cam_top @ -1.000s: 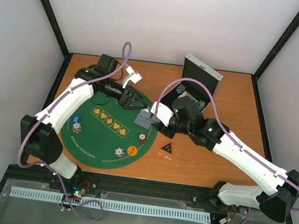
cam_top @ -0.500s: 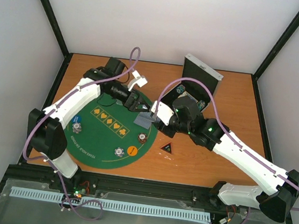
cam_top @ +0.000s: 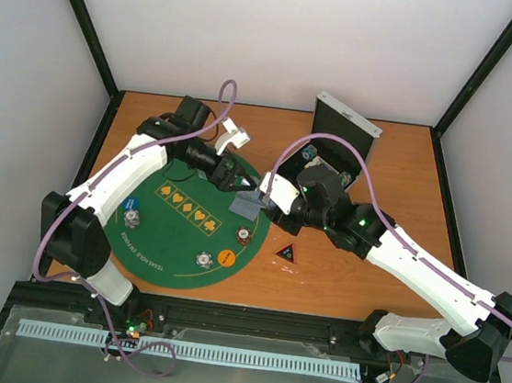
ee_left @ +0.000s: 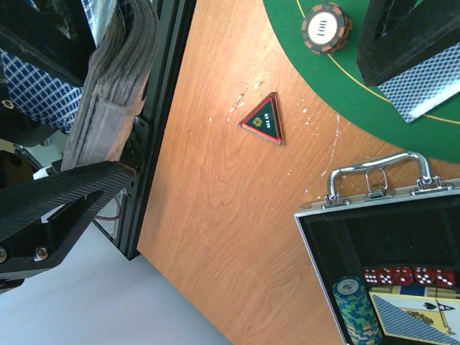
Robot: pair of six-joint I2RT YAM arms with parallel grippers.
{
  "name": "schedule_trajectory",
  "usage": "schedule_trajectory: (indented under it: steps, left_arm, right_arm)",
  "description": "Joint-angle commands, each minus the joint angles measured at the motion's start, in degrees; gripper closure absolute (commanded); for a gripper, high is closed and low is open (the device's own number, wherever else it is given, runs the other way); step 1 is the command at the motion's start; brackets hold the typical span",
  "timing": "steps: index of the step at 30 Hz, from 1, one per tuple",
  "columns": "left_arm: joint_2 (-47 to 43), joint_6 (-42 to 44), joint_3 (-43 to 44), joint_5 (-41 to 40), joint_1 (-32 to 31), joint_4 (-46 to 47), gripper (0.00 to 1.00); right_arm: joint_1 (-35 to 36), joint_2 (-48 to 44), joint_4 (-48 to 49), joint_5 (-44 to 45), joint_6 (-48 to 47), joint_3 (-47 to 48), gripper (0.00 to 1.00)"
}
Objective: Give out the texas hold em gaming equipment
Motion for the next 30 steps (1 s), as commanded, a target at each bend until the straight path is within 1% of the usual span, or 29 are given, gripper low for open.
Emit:
schedule_trajectory:
  steps: [1,4,6,10,11,13,16,21,24,28,30]
  left_arm:
    - [-1.41,2.19,3.23,2.26,1.35,-3.71,0.0]
    - [-1.46,2.81,5.4,6.51,3.89,-6.03,0.01]
    - [-1.91,3.18,5.93,7.21,4.68,-6.87,0.0]
    - [-3.03,3.46,4.01,8.91,4.79,-7.58,0.0]
    - [-3.23,3.38,3.45,8.82,4.8,-7.52,0.03]
    - [-3.65,3.44,2.87,8.89,4.84,-7.63,0.14]
    - [-4.02,4.18,2.87,11.22,4.79,-8.04,0.31]
    - [-3.66,4.27,2.19,12.99,4.22,-7.71,0.54]
    - [-2.9,4.71,2.43,13.4,2.97,-8.16,0.56]
    - [-2.29,4.74,3.1,13.26,2.18,-8.44,0.7]
    - [-2.24,4.91,3.34,13.34,2.18,-8.54,0.74]
  right_arm:
    - [-0.21,-1.91,2.58,0.18,-0.52,0.13,0.48]
    - [-0.21,-1.89,2.53,0.2,-0.5,0.12,0.48]
    - [-0.21,-1.91,2.57,0.3,-0.59,0.12,0.48]
    - [-0.21,-1.66,2.66,0.31,-0.61,0.19,0.48]
    - [-0.21,-1.58,2.6,0.31,-0.61,0.18,0.48]
    - [-0.21,-1.43,2.55,0.41,-0.63,0.3,0.48]
    - [-0.21,-1.23,2.64,0.34,-0.69,0.26,0.48]
    - [-0.21,-0.79,2.8,0.31,-0.77,0.4,0.48]
    - [-0.25,-0.54,2.81,0.28,-0.78,0.49,0.48]
    - [-0.29,-0.57,2.76,0.31,-0.86,0.55,0.48]
    - [-0.28,-0.68,2.61,0.38,-0.87,0.42,0.48]
